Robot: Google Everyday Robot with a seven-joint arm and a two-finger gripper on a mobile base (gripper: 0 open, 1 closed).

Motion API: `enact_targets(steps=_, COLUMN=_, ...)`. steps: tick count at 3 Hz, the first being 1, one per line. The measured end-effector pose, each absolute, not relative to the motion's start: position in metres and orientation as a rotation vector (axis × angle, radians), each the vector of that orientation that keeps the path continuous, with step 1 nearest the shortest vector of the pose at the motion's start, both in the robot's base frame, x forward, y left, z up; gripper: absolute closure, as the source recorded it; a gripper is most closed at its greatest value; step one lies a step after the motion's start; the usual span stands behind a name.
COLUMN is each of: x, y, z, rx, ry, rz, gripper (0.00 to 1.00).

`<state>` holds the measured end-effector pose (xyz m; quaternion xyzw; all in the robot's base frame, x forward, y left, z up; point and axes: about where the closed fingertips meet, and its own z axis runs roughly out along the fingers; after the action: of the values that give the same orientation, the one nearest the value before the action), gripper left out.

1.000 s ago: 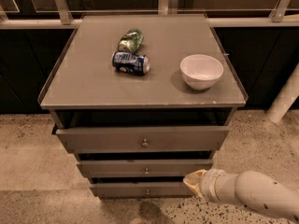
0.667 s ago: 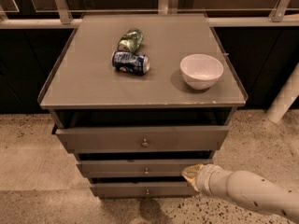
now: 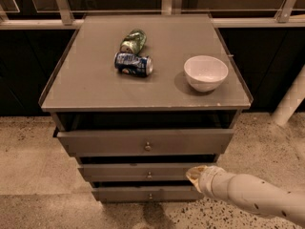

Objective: Open middle drawer

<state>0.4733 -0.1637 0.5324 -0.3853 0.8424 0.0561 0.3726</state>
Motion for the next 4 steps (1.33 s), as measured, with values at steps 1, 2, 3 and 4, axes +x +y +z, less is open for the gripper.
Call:
enact_targets(steps=1, x=0.488, y=-0.166, z=0.513, rx=-0.983, ry=2.138, rz=0.067, gripper=1.00)
enact_targets(steps=2, x=0.518, y=-0.182, z=0.508, rx=-0.890, ry=2.092, rz=-0.055, gripper=1.00)
enact_targets(steps=3, x=0.518, y=-0.181, z=0.507, rx=-0.888, ry=2.097, rz=-0.035, gripper=1.00)
enact_targets(steps=4, x=0.527, y=-0.184, z=0.497, rx=-0.864, ry=2.090, rz=-0.015, gripper=1.00)
